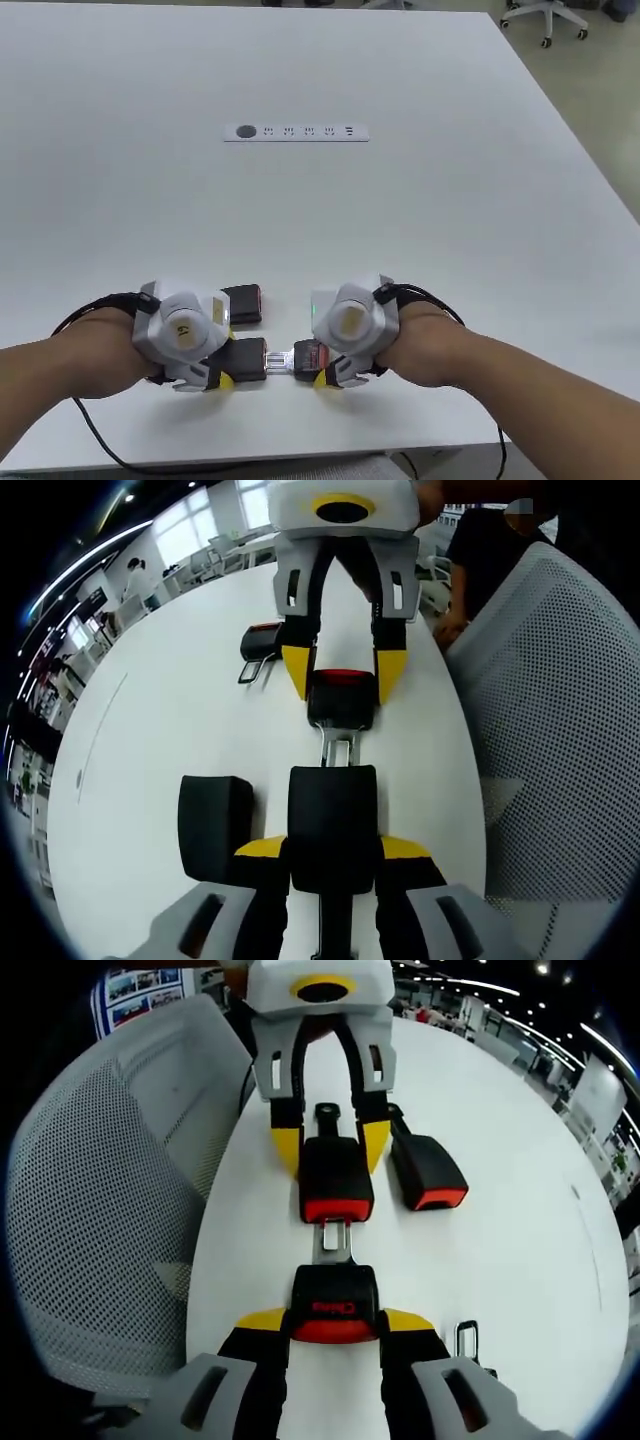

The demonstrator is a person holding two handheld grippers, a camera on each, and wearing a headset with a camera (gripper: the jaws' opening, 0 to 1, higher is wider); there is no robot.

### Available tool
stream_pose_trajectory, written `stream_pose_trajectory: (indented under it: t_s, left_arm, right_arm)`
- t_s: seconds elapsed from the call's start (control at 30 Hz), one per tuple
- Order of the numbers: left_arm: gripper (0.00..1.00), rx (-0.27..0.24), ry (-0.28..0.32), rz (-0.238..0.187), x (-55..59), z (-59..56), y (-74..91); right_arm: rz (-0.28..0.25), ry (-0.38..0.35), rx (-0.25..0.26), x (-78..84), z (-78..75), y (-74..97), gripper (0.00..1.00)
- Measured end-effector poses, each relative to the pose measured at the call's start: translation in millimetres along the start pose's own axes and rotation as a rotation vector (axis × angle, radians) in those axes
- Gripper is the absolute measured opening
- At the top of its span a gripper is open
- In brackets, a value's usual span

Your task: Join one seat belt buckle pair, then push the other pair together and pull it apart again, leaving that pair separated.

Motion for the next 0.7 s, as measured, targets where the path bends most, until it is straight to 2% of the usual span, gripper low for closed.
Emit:
stream_pose_trajectory:
  t_s: [0.33, 0.37, 0.7]
  left_arm:
    - [0.33, 0.018, -0.038, -0.004, -3.7, -3.0, -0.1]
    - [0.33, 0.020, -0.040, -0.002, -3.5, -2.6, -0.3]
    - [0.33, 0.045, -0.056, 0.013, -2.3, -1.3, -2.0]
  right_arm:
    - [-0.050, -0.005, -0.012, -6.9, -0.5, -6.1, 0.32]
    - [-0.051, -0.029, -0.012, -6.2, -2.0, -6.8, 0.32]
    - [-0.066, -0.050, -0.001, -9.7, -2.0, -7.4, 0.30]
Point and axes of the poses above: the centre of the closed fingertips' face, and the gripper's own axes: y roughly backward along the fingers, z roughly to its left, x roughly out of its underside, the point moved 1 cm from there along y, roughly backward along the fingers
